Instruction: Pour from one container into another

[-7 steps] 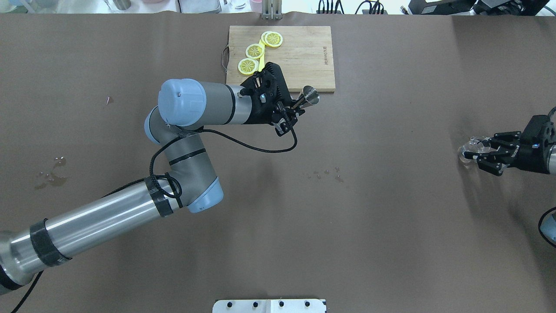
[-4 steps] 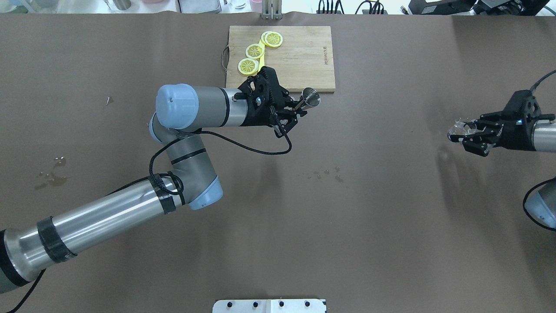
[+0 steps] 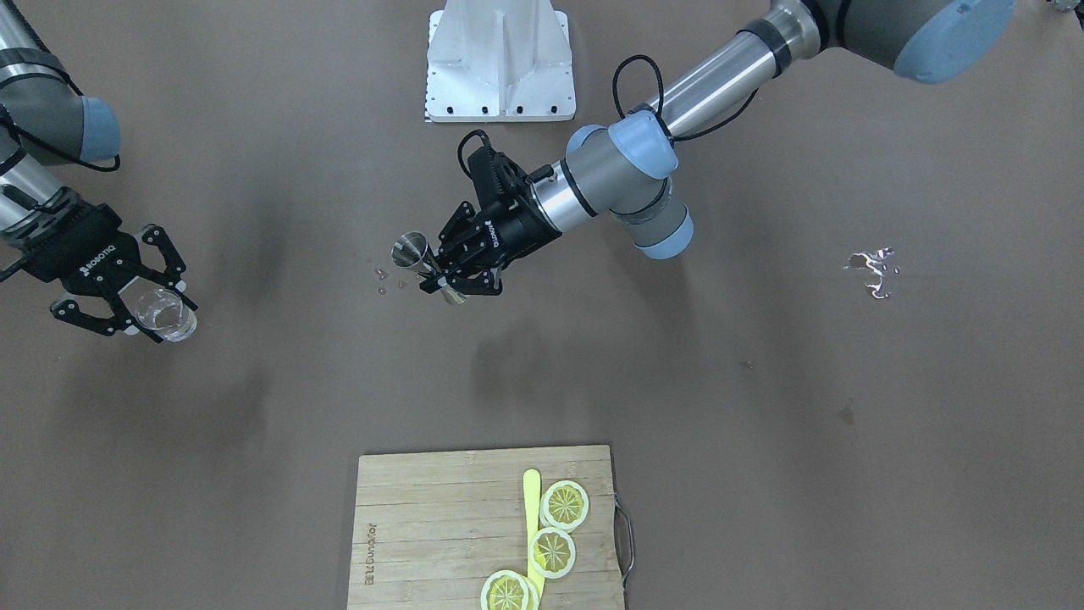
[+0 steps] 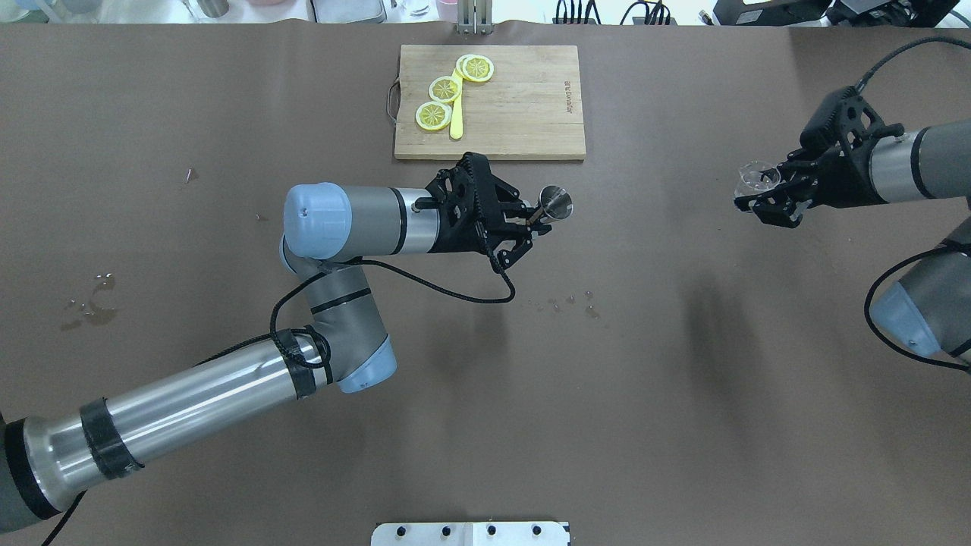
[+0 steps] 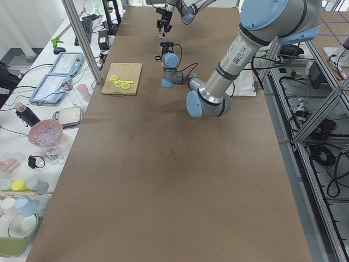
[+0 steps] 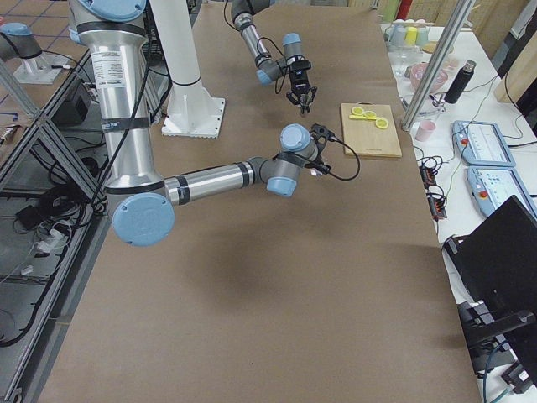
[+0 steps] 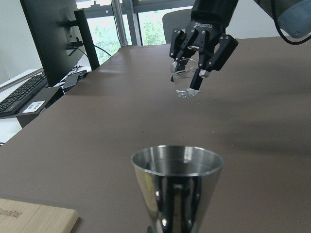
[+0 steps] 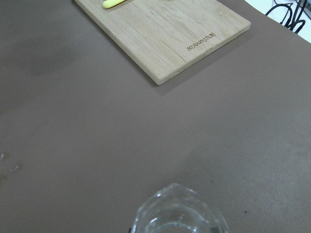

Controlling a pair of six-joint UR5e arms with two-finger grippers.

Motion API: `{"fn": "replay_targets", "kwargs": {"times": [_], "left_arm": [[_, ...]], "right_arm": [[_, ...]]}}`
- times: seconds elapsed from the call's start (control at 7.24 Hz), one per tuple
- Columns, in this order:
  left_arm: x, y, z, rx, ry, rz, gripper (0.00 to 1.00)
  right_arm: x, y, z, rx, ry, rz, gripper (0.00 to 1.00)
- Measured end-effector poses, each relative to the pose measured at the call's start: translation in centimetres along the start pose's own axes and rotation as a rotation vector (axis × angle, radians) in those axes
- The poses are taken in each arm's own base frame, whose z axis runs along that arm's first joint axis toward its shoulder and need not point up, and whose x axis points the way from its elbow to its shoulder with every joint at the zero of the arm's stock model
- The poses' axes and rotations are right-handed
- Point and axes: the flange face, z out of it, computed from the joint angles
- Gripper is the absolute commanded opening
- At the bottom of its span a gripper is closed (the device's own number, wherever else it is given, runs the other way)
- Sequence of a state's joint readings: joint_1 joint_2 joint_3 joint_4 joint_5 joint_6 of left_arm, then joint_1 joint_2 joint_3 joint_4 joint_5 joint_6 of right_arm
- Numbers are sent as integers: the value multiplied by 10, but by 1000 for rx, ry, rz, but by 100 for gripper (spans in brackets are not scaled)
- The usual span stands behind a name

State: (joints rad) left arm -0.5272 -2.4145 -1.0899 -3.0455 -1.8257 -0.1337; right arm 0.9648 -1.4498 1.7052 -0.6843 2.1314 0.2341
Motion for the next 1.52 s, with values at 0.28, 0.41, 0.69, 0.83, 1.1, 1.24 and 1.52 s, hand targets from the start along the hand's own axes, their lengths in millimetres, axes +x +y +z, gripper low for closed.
{"fn": "replay_targets", "kwargs": {"times": [0.28,0.41,0.69,0.83,1.1,1.24,1.52], "left_arm": [[13,14,9,0,21,-8,0],[16,17,13,0,26,-13,0],[20,18,18,-2,33,-18,0],[22,18,19,-2,35,-22,0],[25,17,21,-2,39,-31,0],[25,17,21,-2,40,-32,0],[27,18,22,-2,42,-33,0]], "right_arm": [[-23,-39,-14,-64,5,-22,0],[-31,-52,-19,-94,7,-85,0],[-58,-76,-32,-123,3,-139,0],[-71,-81,-33,-126,-6,-140,0],[-100,-93,-18,-159,-45,-59,0],[-115,-100,-9,-177,-65,-35,0],[-140,-116,5,-213,-93,-28,0]]}}
